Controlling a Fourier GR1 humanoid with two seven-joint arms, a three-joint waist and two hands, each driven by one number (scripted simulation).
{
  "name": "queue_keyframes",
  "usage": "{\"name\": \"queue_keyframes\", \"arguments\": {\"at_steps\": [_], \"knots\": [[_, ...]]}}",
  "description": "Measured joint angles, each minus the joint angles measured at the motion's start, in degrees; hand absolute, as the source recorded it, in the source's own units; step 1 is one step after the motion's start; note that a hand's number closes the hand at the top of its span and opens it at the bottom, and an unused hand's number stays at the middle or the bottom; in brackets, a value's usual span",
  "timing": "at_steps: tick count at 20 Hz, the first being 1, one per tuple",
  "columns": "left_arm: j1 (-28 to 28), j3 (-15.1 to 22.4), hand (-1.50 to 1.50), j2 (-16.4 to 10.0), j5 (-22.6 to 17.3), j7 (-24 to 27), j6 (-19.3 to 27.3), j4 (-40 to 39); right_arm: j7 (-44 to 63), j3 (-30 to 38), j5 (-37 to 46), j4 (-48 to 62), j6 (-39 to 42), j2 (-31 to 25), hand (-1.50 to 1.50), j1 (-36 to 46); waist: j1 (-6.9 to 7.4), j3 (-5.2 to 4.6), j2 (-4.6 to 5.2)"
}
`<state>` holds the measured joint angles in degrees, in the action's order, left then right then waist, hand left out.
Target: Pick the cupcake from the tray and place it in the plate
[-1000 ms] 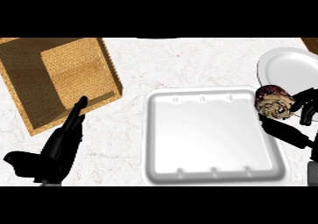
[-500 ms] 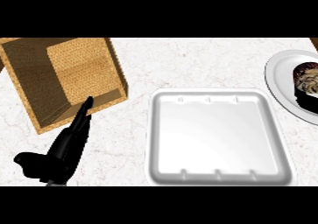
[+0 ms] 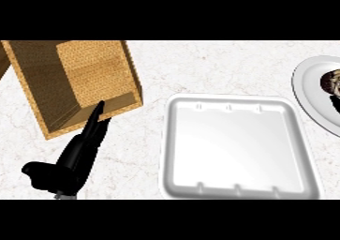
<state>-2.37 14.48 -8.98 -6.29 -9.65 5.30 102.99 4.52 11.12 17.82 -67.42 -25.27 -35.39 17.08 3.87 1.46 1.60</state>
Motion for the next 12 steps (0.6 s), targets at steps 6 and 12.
{"name": "queue_keyframes", "arguments": {"at_steps": [6,12], "knots": [[0.9,0.4,0.0,0.4,-0.2,-1.2,-0.5,-0.2,-5.4,0.4,-3.2,11.4,8.2,-1.6,-1.5,4.3,0.85,0.09,0.12],[0.2,0.4,0.0,0.6,-0.2,-1.3,-0.4,-0.2,-15.3,5.0,-9.9,18.0,12.5,-0.2,-1.5,9.1,0.33,0.22,-0.25]]}}
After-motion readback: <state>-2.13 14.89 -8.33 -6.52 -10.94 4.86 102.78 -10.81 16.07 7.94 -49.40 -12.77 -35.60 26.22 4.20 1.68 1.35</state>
